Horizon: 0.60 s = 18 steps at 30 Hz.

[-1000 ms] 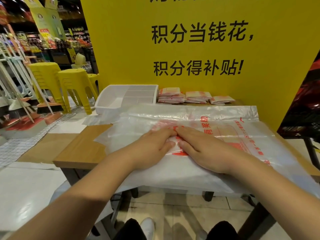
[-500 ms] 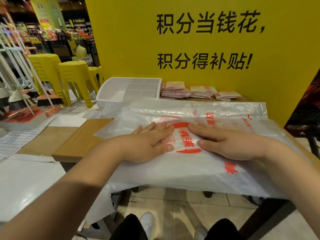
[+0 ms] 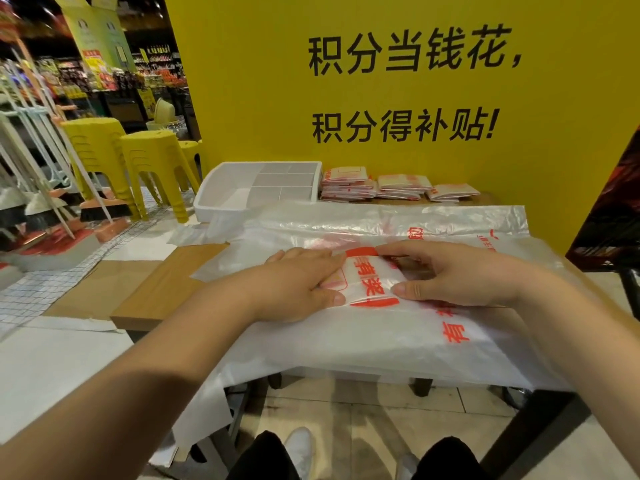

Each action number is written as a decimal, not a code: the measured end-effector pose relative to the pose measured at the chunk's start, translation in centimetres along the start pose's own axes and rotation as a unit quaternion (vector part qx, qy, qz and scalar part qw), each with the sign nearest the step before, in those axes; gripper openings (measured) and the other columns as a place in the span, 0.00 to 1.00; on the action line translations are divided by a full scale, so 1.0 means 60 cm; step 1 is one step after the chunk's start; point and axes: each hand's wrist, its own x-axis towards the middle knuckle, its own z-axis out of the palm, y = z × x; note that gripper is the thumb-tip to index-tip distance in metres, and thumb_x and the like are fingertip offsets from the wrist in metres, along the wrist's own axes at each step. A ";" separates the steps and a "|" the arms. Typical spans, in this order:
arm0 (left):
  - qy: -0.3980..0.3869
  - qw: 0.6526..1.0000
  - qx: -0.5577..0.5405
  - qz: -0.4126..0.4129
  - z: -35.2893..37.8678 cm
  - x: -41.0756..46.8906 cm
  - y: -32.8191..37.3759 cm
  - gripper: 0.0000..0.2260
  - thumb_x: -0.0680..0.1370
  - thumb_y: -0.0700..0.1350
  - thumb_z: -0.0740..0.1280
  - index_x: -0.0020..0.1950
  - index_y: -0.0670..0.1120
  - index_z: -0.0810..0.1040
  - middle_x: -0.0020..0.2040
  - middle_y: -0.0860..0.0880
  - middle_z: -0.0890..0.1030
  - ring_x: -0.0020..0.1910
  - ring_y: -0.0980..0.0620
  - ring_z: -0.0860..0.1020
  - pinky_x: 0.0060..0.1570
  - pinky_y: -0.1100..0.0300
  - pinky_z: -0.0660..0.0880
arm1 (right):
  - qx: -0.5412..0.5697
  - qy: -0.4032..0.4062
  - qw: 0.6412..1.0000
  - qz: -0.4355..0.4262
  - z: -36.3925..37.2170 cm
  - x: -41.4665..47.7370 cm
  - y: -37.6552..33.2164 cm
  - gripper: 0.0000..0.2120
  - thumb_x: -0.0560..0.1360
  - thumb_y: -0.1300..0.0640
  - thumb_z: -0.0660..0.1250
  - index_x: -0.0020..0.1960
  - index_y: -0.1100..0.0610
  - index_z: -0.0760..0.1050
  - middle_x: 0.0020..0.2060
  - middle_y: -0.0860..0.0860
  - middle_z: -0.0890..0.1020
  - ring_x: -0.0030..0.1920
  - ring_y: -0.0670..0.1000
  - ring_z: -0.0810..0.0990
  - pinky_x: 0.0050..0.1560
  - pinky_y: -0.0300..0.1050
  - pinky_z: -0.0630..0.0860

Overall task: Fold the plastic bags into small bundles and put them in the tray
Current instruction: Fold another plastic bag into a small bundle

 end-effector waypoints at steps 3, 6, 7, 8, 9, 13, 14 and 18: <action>0.020 0.999 -0.025 0.001 -0.028 0.008 0.015 0.28 0.78 0.57 0.69 0.76 0.56 0.64 0.70 0.54 0.72 0.65 0.50 0.72 0.68 0.50 0.70 | -0.007 0.018 1.000 0.007 -0.002 0.000 -0.008 0.30 0.76 0.43 0.71 0.74 0.34 0.63 0.66 0.32 0.71 0.64 0.35 0.73 0.60 0.31 0.66; 0.011 0.998 -0.052 -0.032 -0.056 0.019 0.023 0.34 0.75 0.54 0.74 0.77 0.58 0.62 0.70 0.54 0.71 0.65 0.51 0.74 0.66 0.53 0.72 | -0.035 0.036 0.998 0.027 -0.006 0.004 -0.019 0.35 0.75 0.43 0.72 0.77 0.37 0.59 0.70 0.37 0.70 0.66 0.42 0.72 0.65 0.39 0.68; 0.016 0.997 -0.059 -0.038 -0.061 0.023 0.023 0.34 0.74 0.53 0.74 0.77 0.59 0.62 0.70 0.54 0.71 0.64 0.51 0.73 0.64 0.54 0.72 | -0.037 0.046 0.998 0.032 -0.006 0.005 -0.023 0.36 0.74 0.43 0.72 0.77 0.39 0.58 0.71 0.38 0.69 0.67 0.43 0.72 0.67 0.41 0.68; 0.023 0.996 -0.080 -0.040 -0.066 0.026 0.023 0.33 0.74 0.51 0.75 0.76 0.60 0.63 0.69 0.54 0.71 0.63 0.51 0.74 0.62 0.57 0.73 | -0.033 0.061 0.997 0.032 -0.004 0.007 -0.024 0.37 0.74 0.43 0.72 0.78 0.40 0.57 0.71 0.39 0.70 0.66 0.43 0.72 0.67 0.42 0.69; 0.034 0.992 -0.113 -0.038 -0.067 0.029 0.022 0.32 0.75 0.48 0.75 0.75 0.60 0.65 0.66 0.55 0.73 0.60 0.53 0.75 0.58 0.60 0.74 | -0.023 0.077 0.996 0.029 -0.002 0.009 -0.023 0.36 0.74 0.44 0.72 0.77 0.41 0.58 0.70 0.39 0.71 0.64 0.42 0.74 0.65 0.42 0.71; 0.073 0.964 -0.255 -0.016 -0.064 0.037 0.011 0.25 0.76 0.39 0.72 0.67 0.62 0.74 0.55 0.59 0.75 0.49 0.60 0.77 0.45 0.70 0.76 | 0.113 0.138 0.984 0.020 0.005 0.019 -0.013 0.27 0.76 0.51 0.72 0.72 0.43 0.67 0.55 0.41 0.80 0.46 0.39 0.83 0.43 0.34 0.79; 0.081 0.955 -0.287 -0.012 -0.065 0.039 0.010 0.25 0.76 0.37 0.72 0.66 0.62 0.75 0.55 0.58 0.74 0.49 0.59 0.78 0.45 0.69 0.77 | 0.138 0.159 0.977 0.019 0.003 0.023 -0.010 0.25 0.76 0.52 0.72 0.70 0.44 0.69 0.53 0.42 0.80 0.45 0.40 0.82 0.42 0.34 0.79; 0.116 0.898 -0.425 0.006 -0.077 0.064 0.007 0.23 0.76 0.31 0.70 0.63 0.56 0.79 0.58 0.49 0.78 0.49 0.52 0.84 0.49 0.57 0.83 | 0.266 0.213 0.940 0.022 -0.018 0.042 -0.003 0.17 0.75 0.57 0.73 0.62 0.45 0.77 0.47 0.51 0.82 0.44 0.46 0.85 0.43 0.42 0.81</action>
